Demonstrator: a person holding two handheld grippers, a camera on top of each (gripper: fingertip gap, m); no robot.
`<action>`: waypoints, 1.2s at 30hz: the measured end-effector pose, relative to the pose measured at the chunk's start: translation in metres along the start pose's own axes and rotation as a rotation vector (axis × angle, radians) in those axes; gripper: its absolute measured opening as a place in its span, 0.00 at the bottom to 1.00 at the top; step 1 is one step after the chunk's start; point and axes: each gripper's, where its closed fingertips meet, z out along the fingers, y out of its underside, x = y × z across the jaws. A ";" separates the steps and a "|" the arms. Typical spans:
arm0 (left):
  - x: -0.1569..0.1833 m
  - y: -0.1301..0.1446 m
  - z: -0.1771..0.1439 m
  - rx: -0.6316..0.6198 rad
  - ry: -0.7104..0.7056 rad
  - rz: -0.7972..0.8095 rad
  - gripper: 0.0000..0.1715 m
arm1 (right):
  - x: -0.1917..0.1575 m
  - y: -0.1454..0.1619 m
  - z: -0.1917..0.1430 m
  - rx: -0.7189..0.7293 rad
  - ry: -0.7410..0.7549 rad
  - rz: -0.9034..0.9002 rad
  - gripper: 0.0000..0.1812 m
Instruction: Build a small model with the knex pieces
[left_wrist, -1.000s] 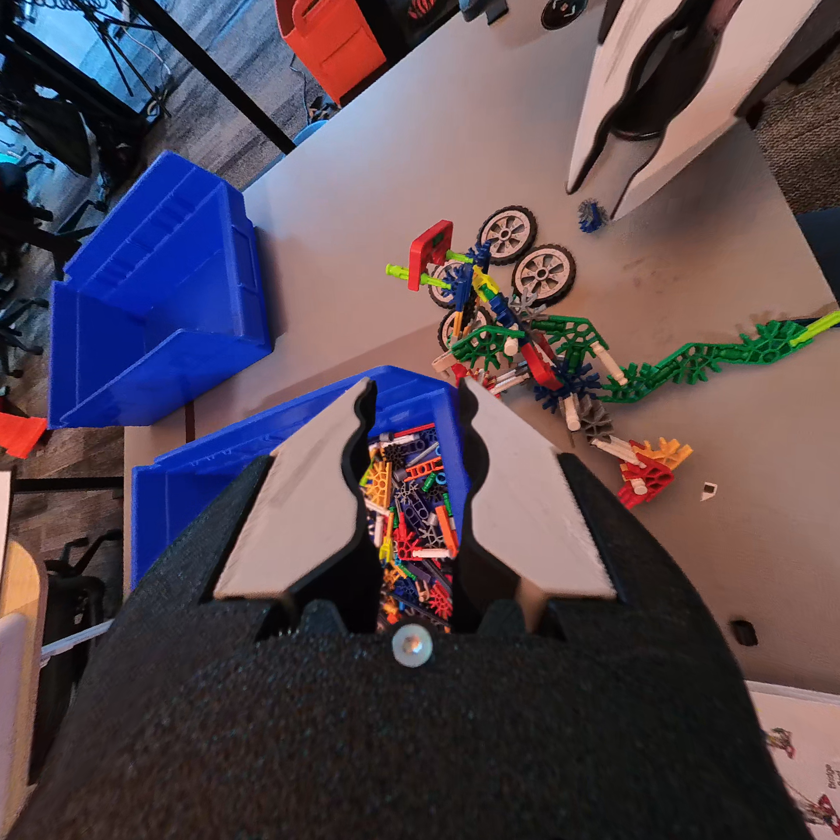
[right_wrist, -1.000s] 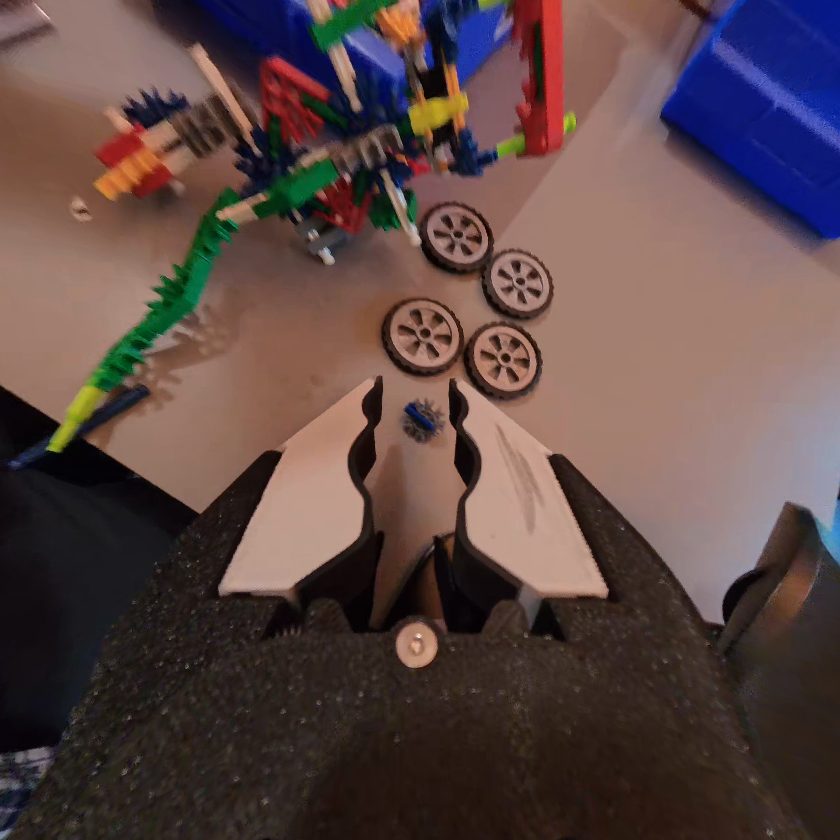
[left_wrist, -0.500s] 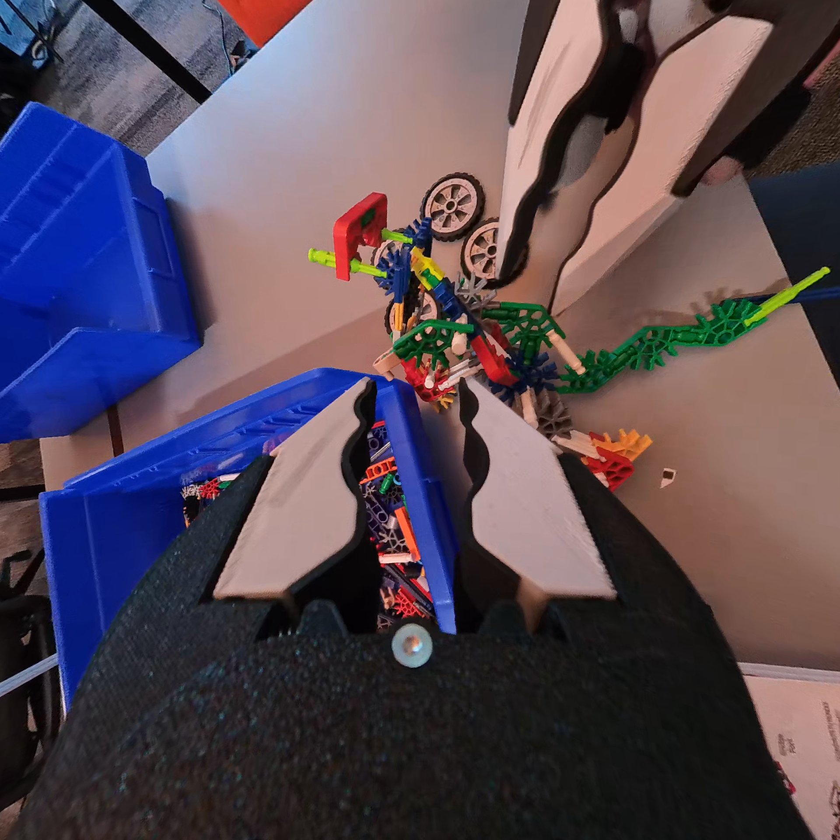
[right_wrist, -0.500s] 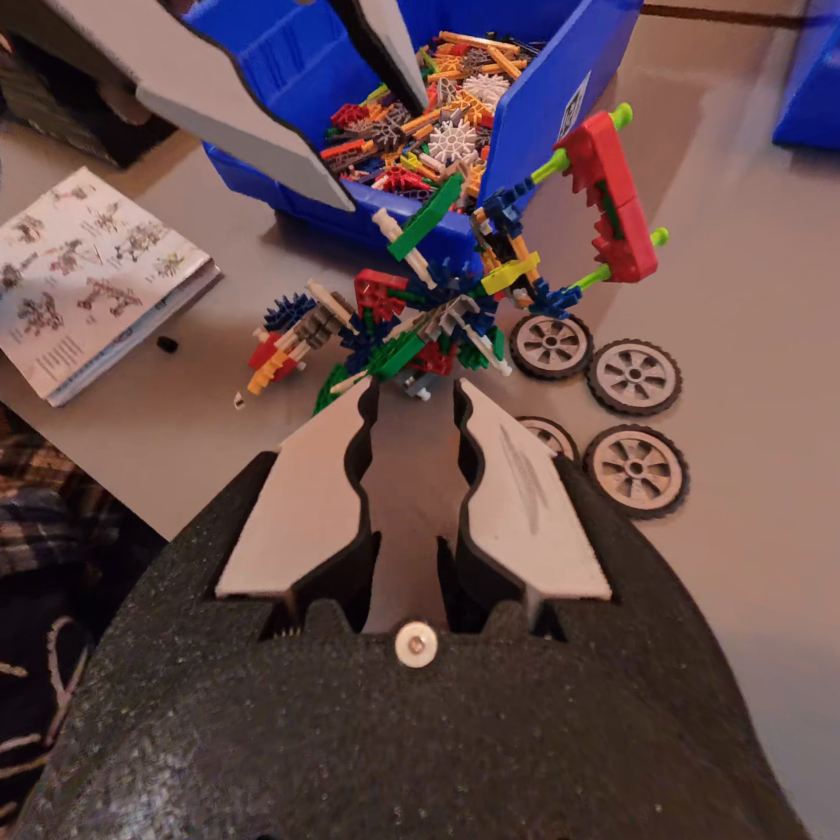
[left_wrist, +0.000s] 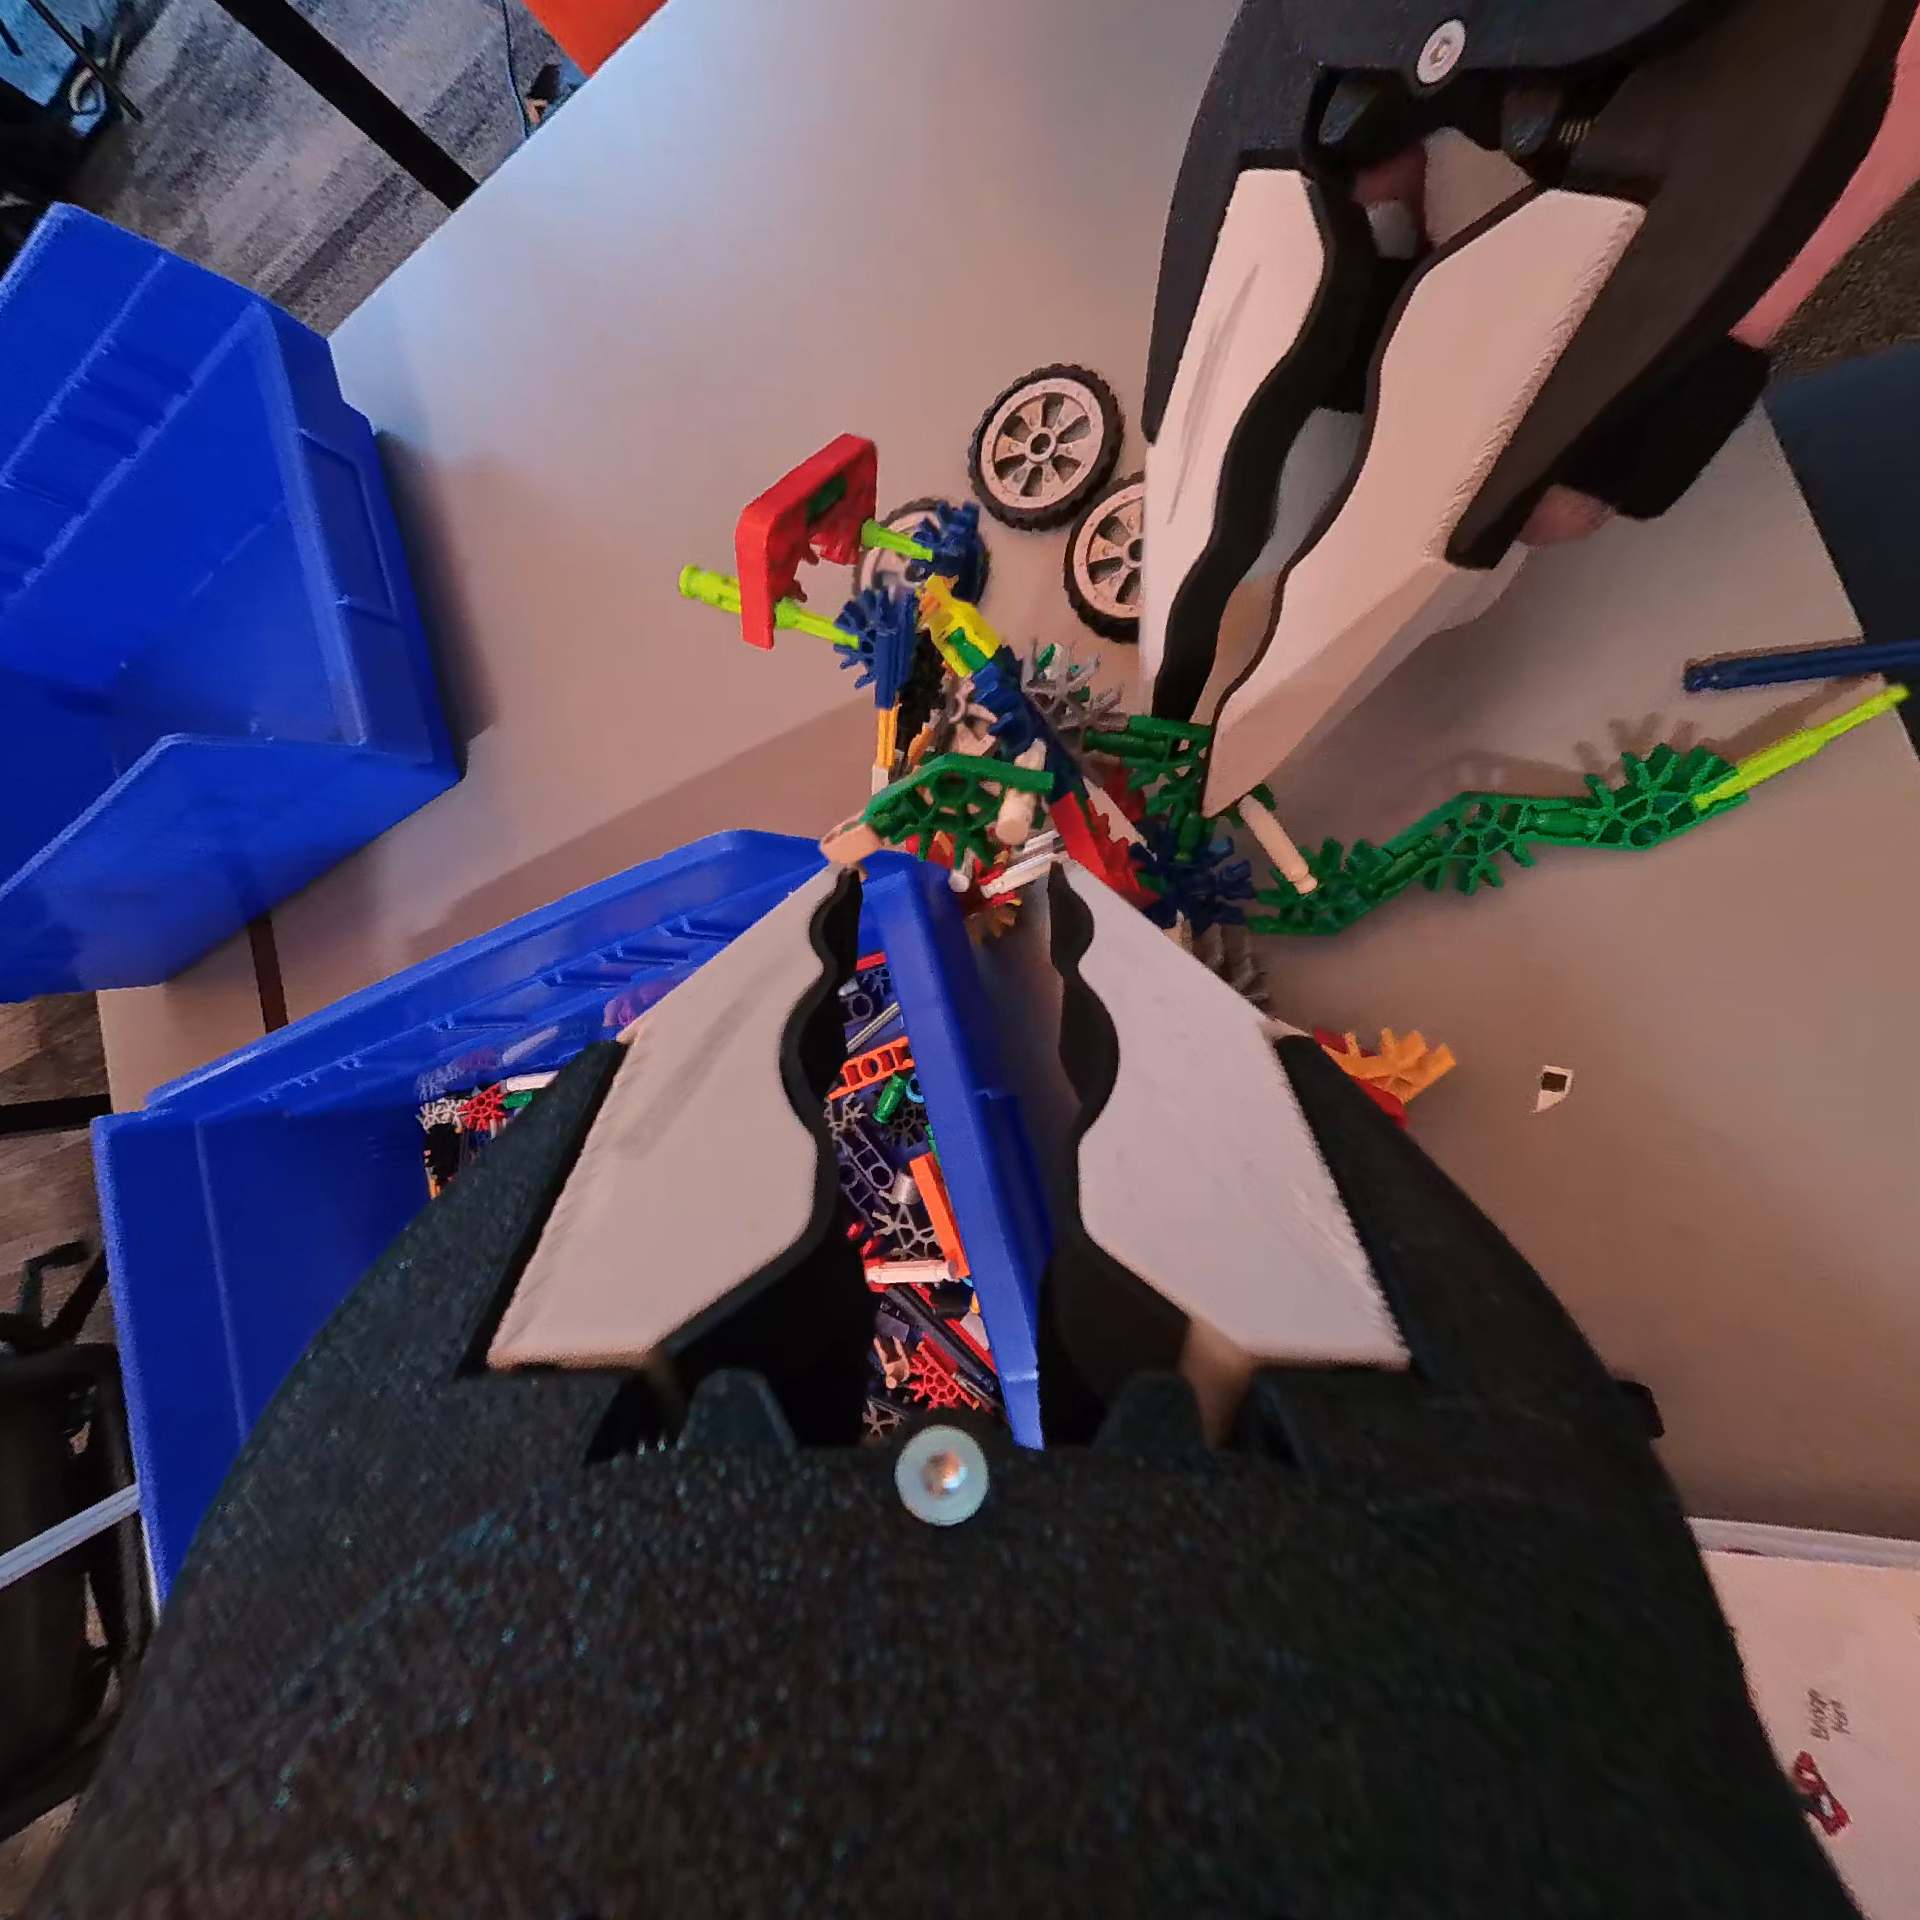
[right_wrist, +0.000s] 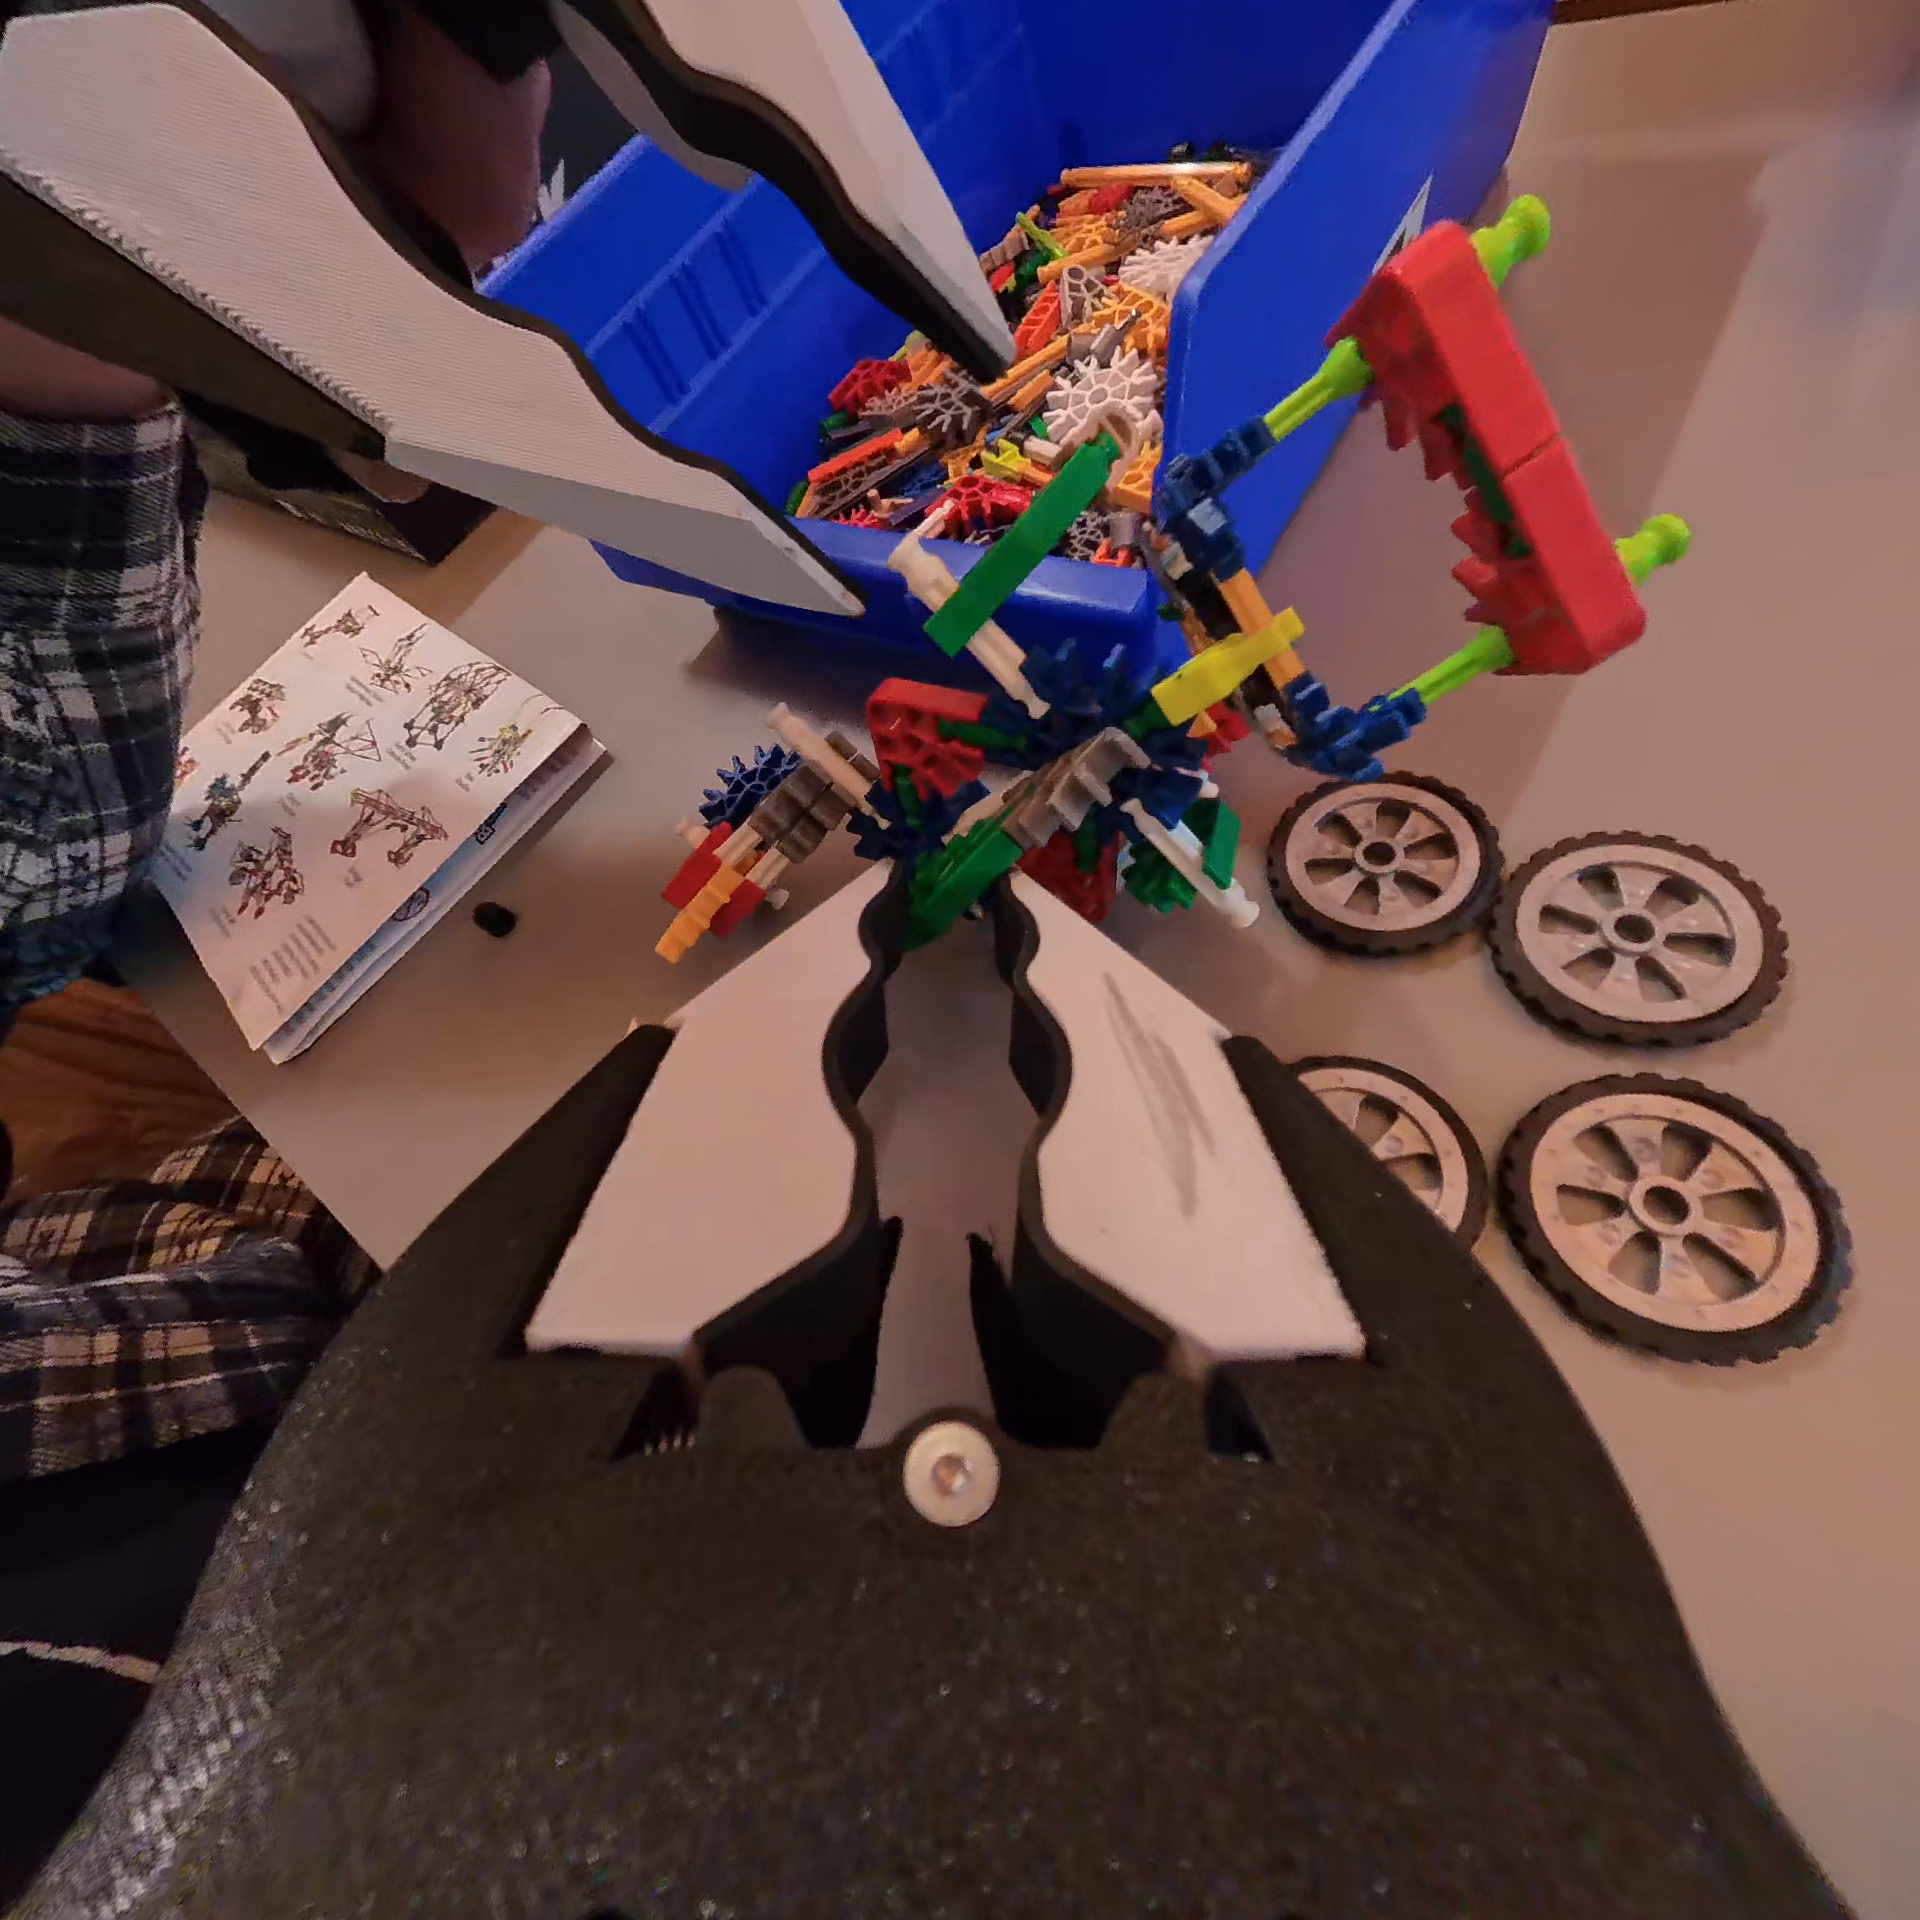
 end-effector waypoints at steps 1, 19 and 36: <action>0.000 -0.001 0.000 0.003 -0.002 0.001 0.20 | 0.000 -0.001 0.000 0.009 0.002 -0.005 0.08; -0.011 0.000 0.011 0.023 -0.082 0.087 0.25 | -0.005 -0.021 -0.024 0.100 0.013 -0.101 0.05; -0.012 -0.020 -0.002 0.086 -0.117 0.127 0.22 | -0.009 -0.037 -0.038 0.156 0.019 -0.139 0.04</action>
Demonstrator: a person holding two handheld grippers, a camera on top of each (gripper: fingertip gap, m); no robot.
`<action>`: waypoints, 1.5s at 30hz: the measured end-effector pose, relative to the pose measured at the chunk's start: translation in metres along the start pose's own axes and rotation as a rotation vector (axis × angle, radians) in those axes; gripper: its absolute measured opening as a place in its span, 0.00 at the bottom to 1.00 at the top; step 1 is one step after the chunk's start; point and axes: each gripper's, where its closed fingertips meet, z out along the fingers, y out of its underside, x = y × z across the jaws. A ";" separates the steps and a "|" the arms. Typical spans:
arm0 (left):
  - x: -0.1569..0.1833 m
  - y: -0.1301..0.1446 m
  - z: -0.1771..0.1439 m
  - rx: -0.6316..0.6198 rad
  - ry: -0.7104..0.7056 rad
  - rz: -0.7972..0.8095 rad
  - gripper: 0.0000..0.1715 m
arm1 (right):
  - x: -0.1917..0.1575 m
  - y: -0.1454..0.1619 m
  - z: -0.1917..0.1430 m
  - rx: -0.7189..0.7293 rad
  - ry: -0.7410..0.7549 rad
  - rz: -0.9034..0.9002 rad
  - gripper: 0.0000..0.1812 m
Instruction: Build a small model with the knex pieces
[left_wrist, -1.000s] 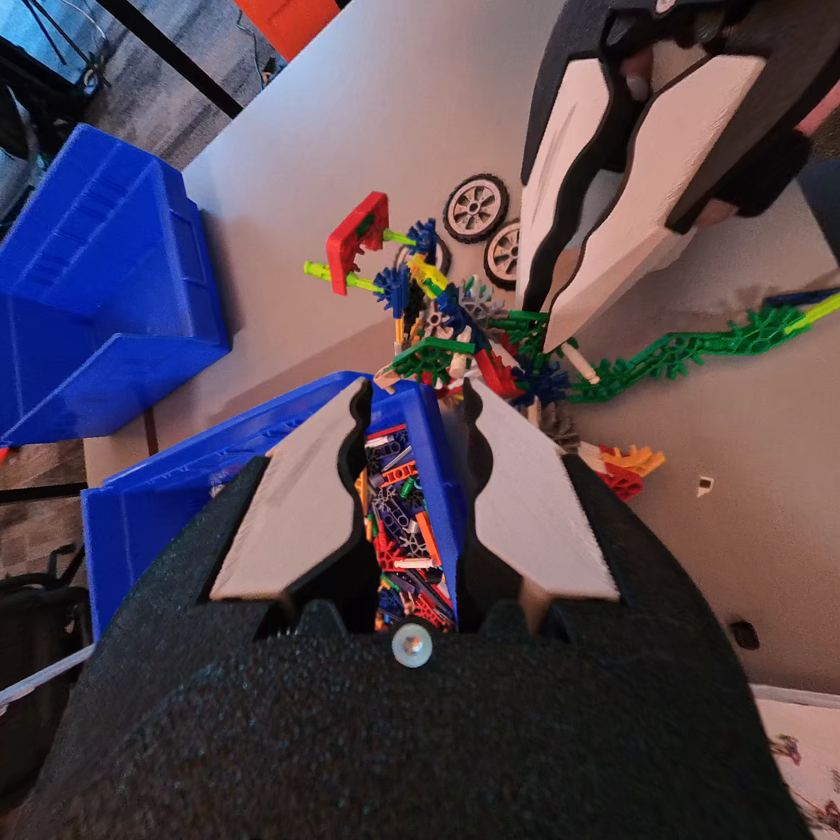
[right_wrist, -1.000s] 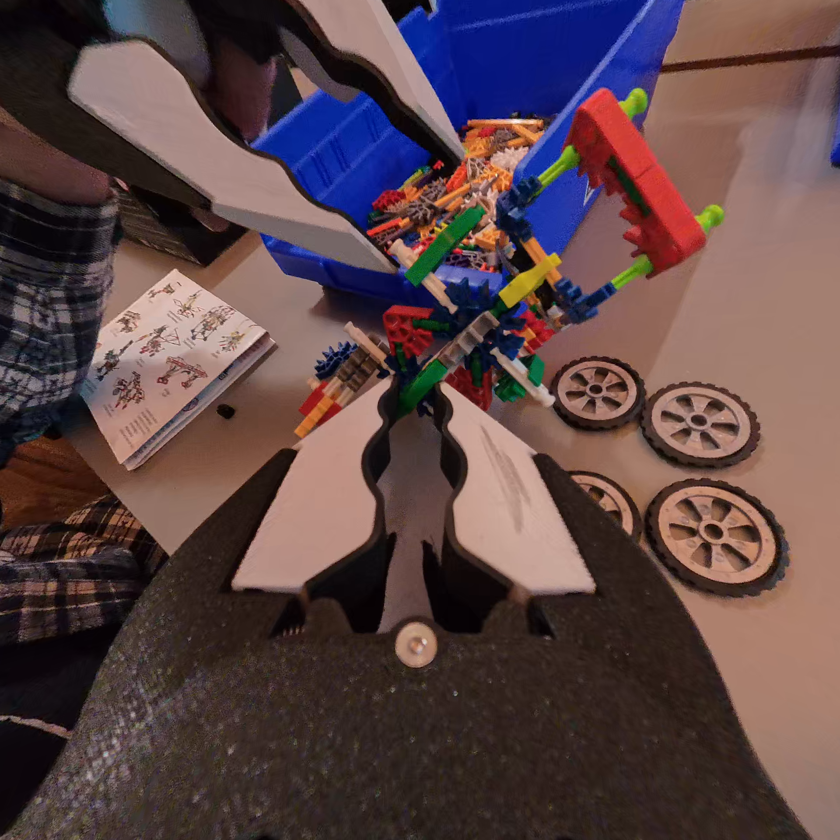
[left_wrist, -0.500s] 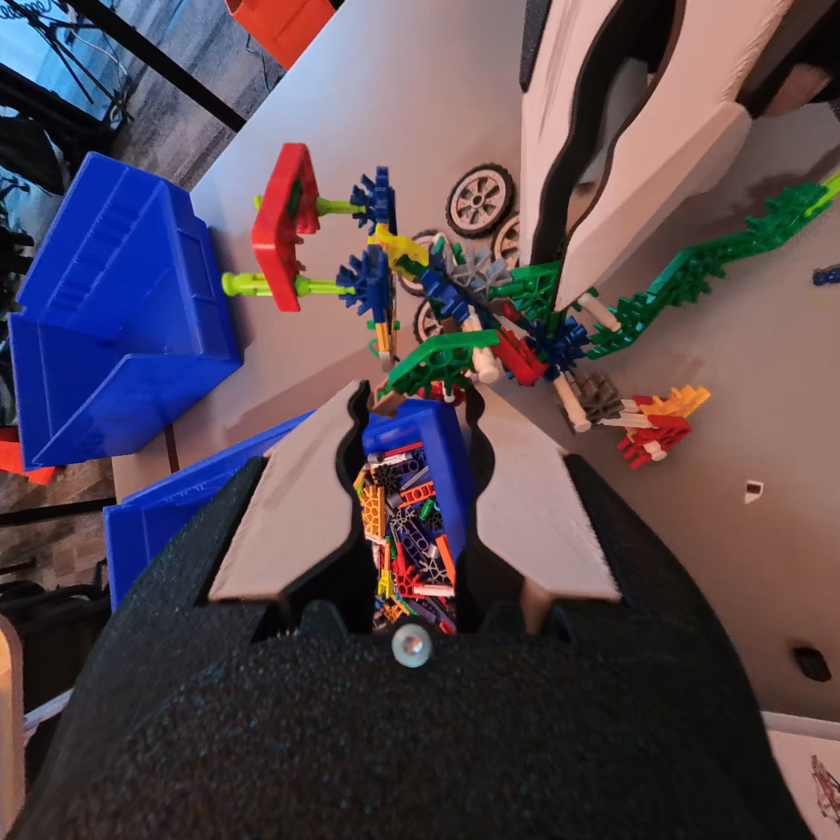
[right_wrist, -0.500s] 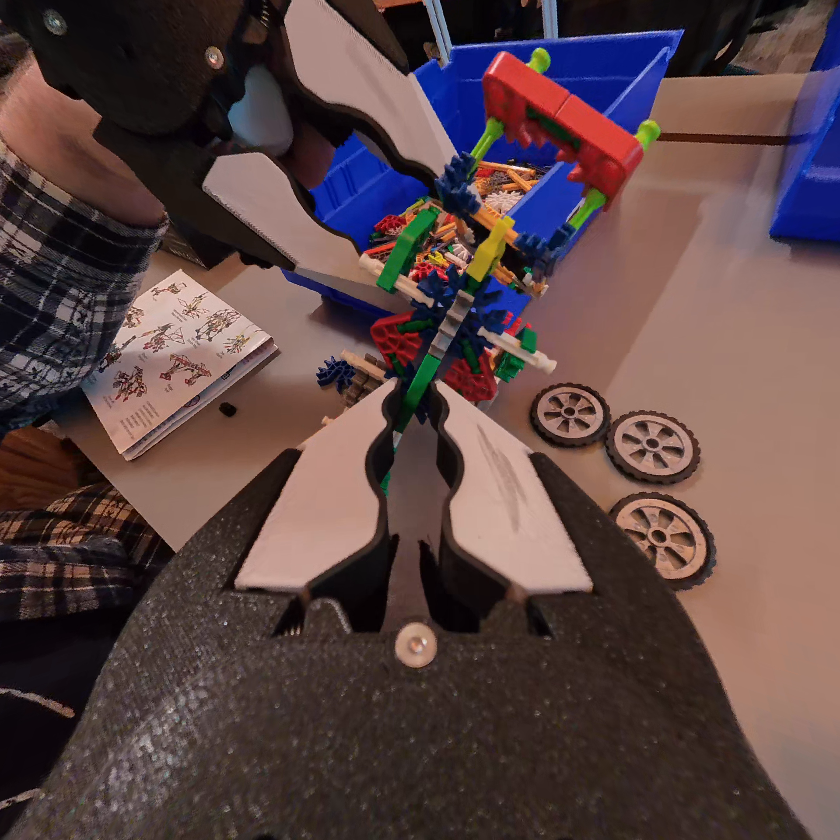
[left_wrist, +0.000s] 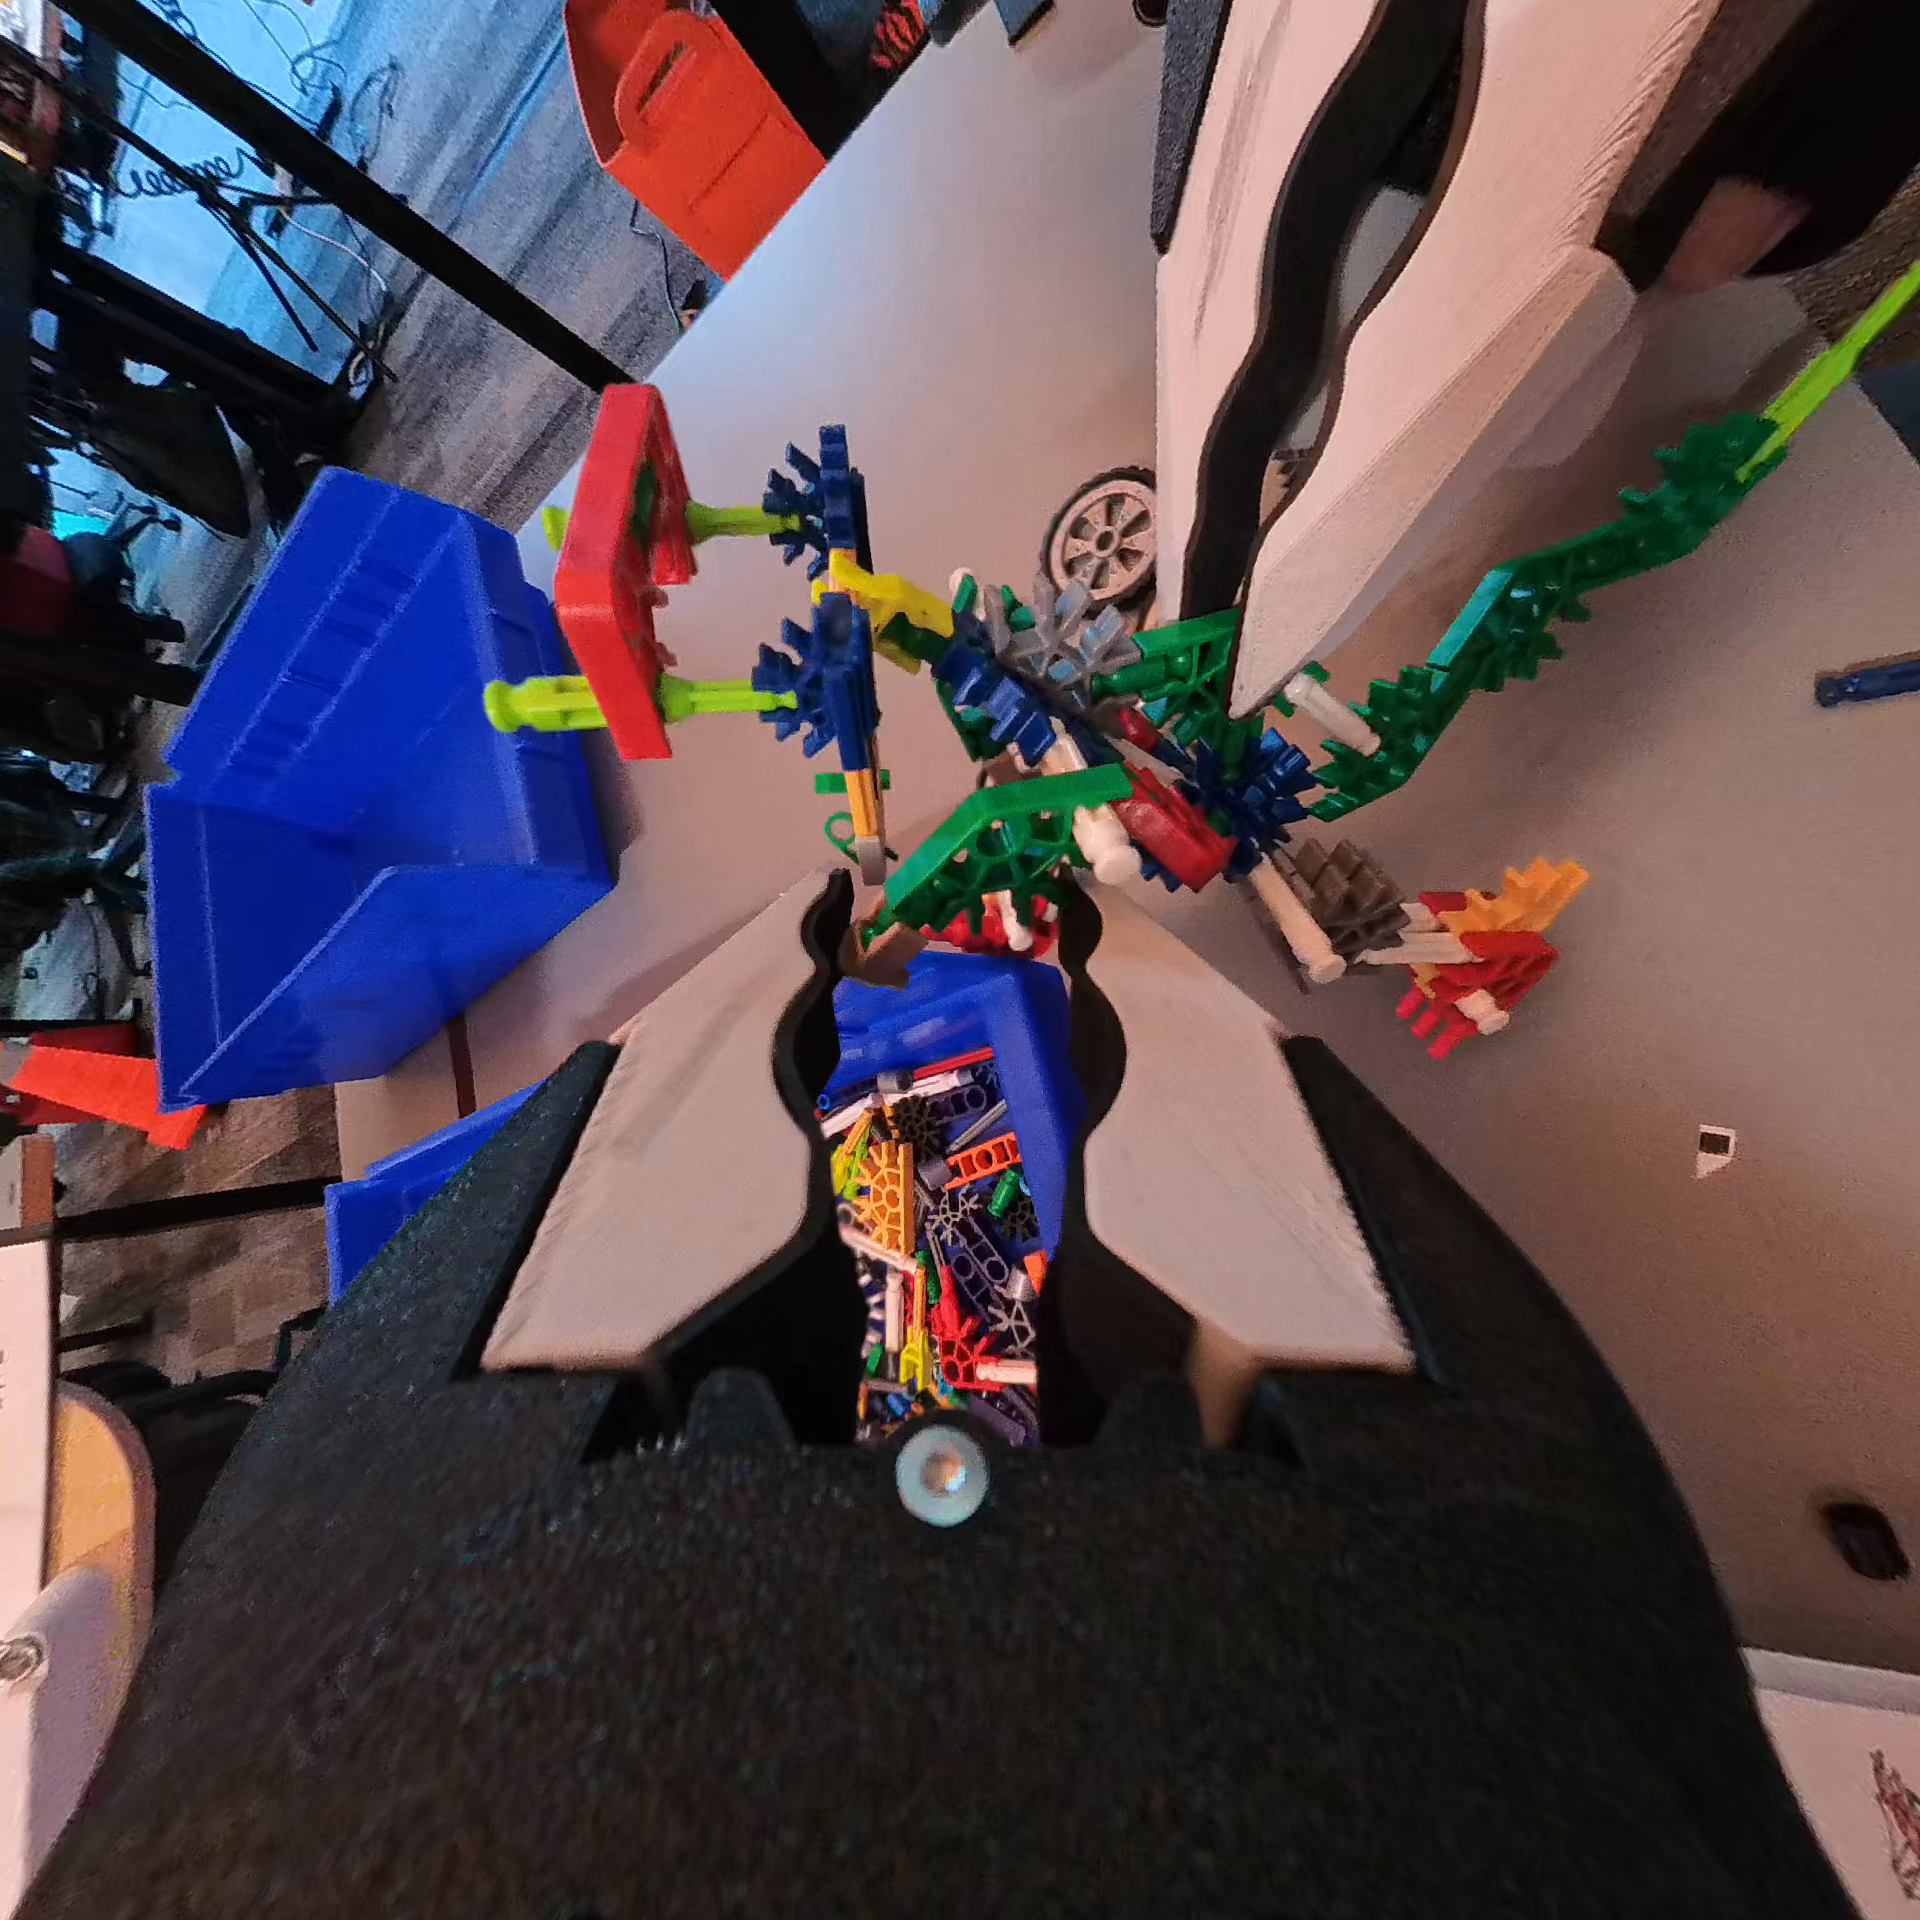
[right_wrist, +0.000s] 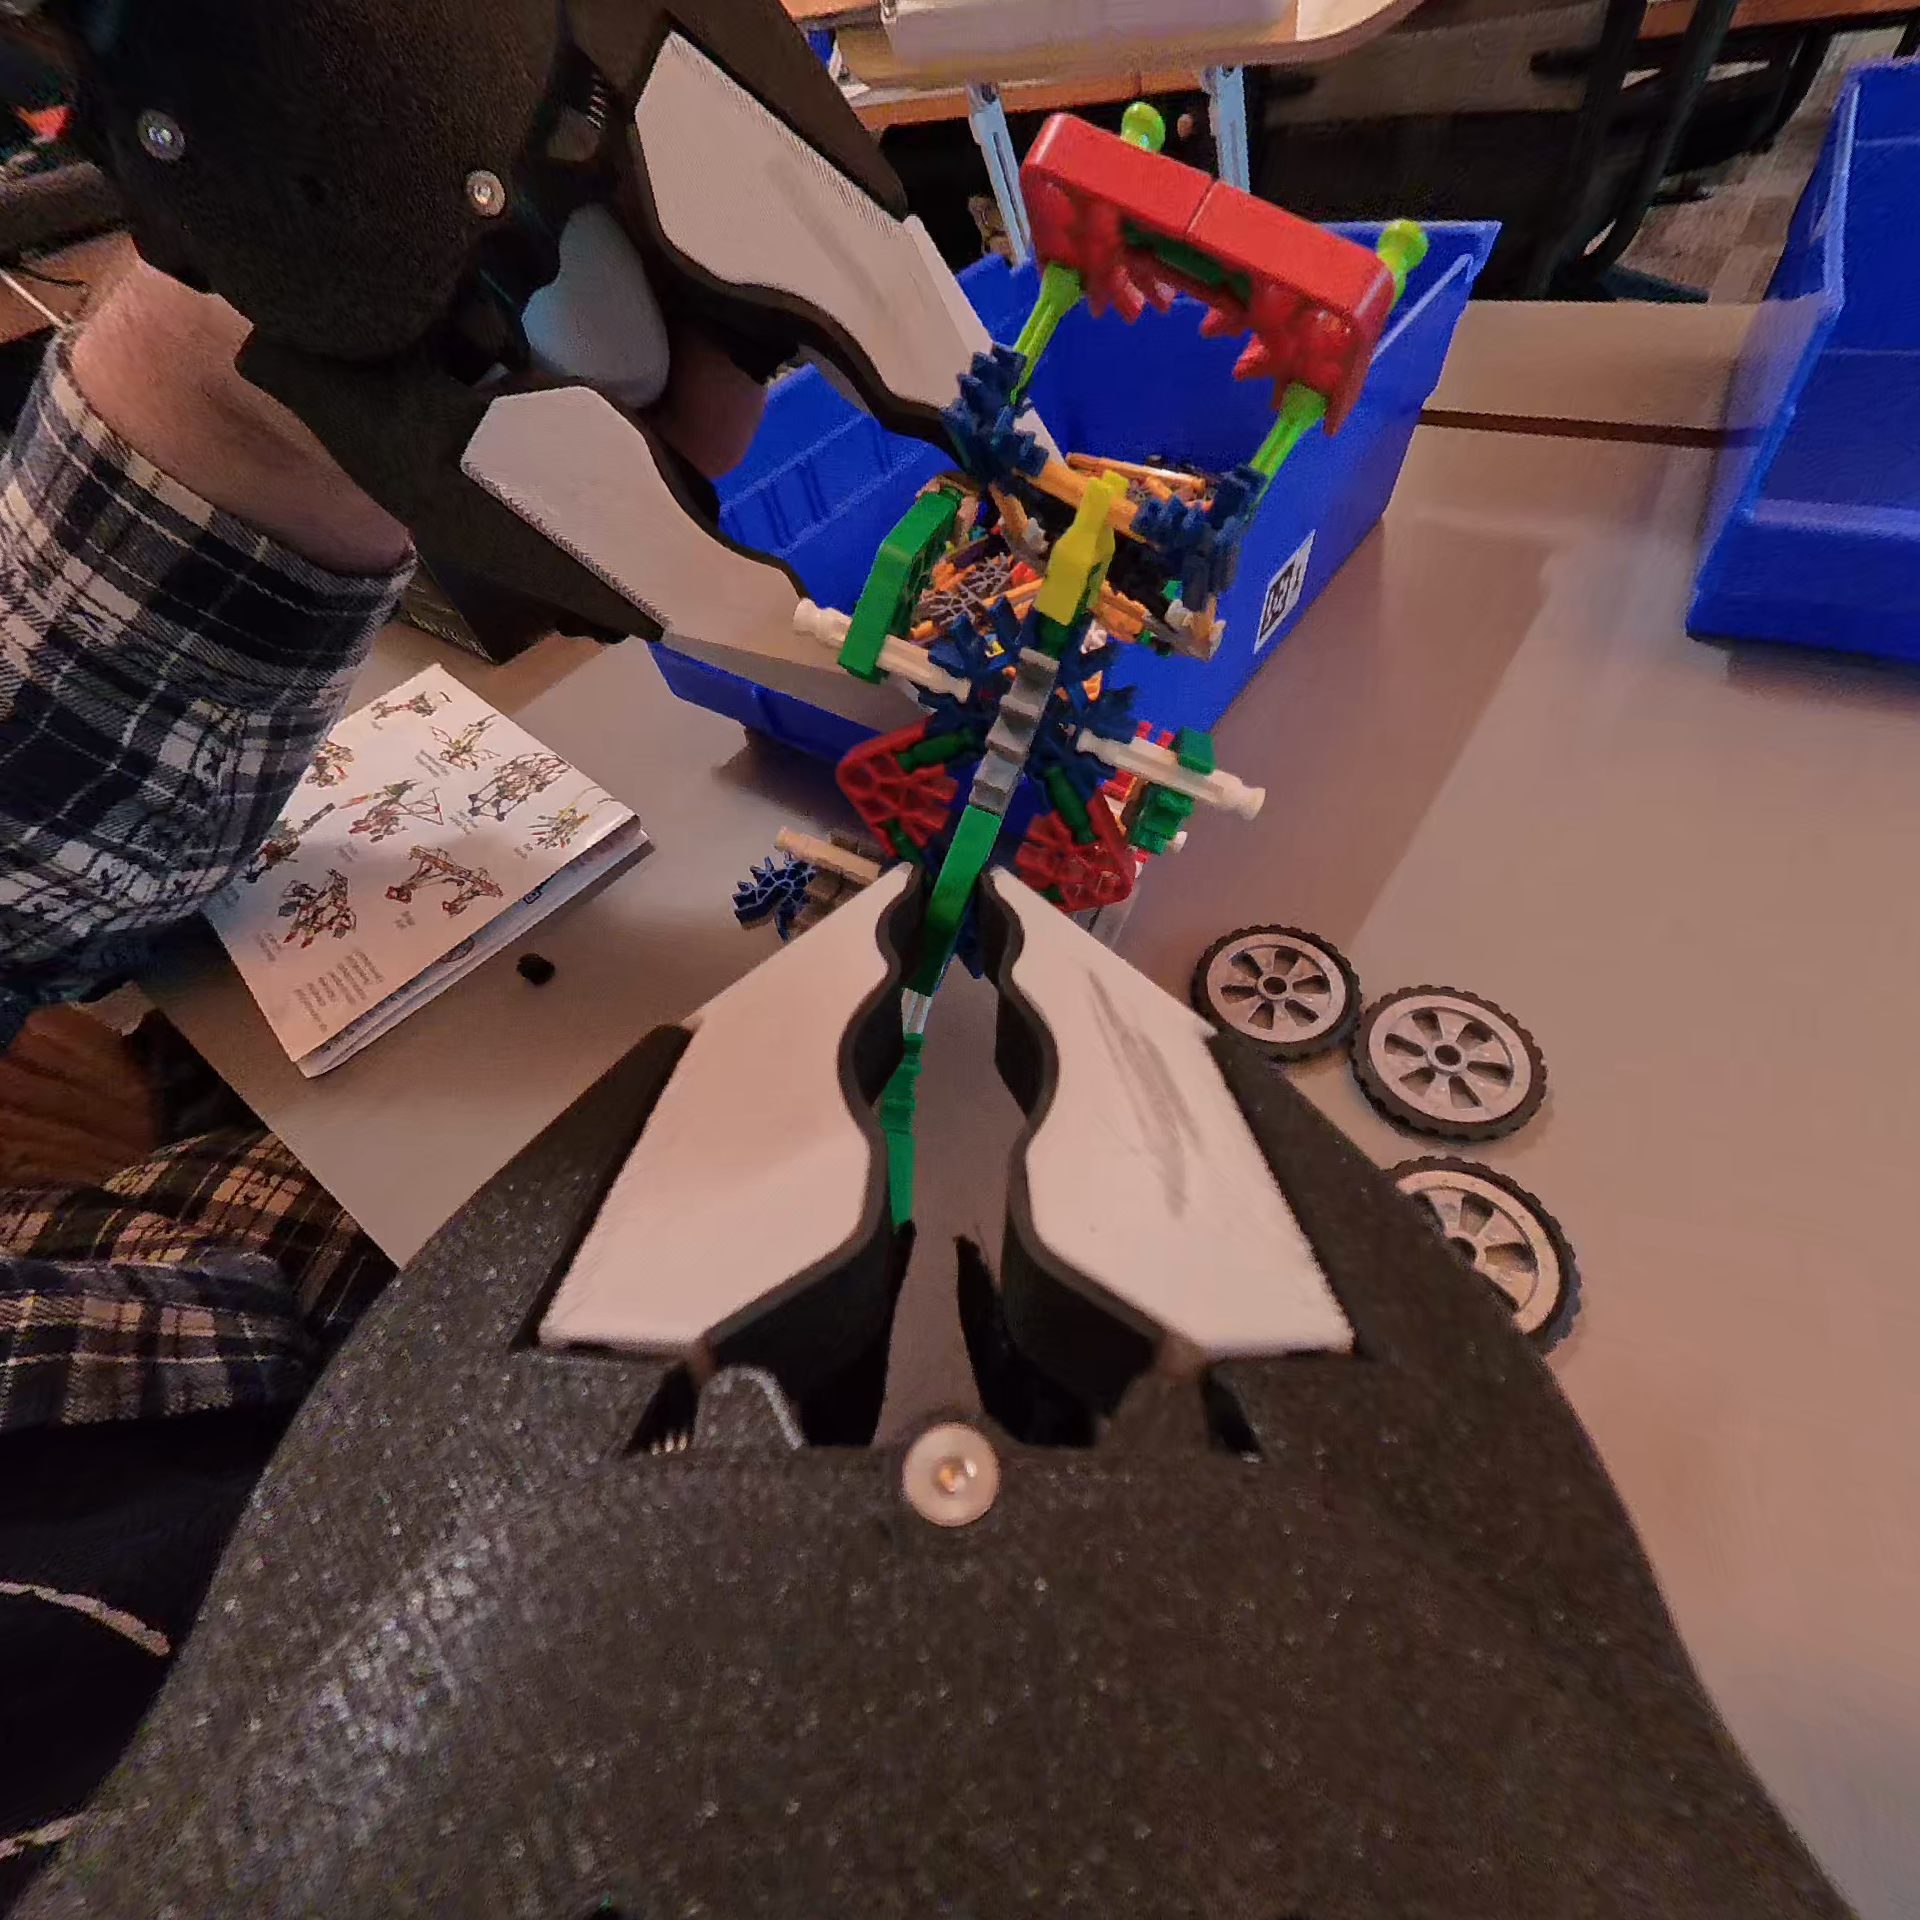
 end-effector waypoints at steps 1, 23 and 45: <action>0.000 0.000 -0.001 -0.001 -0.002 0.001 0.22 | 0.000 -0.001 0.000 0.008 -0.001 -0.003 0.04; -0.019 -0.029 -0.014 0.153 -0.022 -0.203 0.22 | 0.006 -0.030 -0.012 0.158 0.047 0.005 0.04; -0.014 -0.024 -0.006 0.067 -0.083 -0.044 0.22 | 0.009 -0.035 -0.018 0.100 0.248 -0.371 0.15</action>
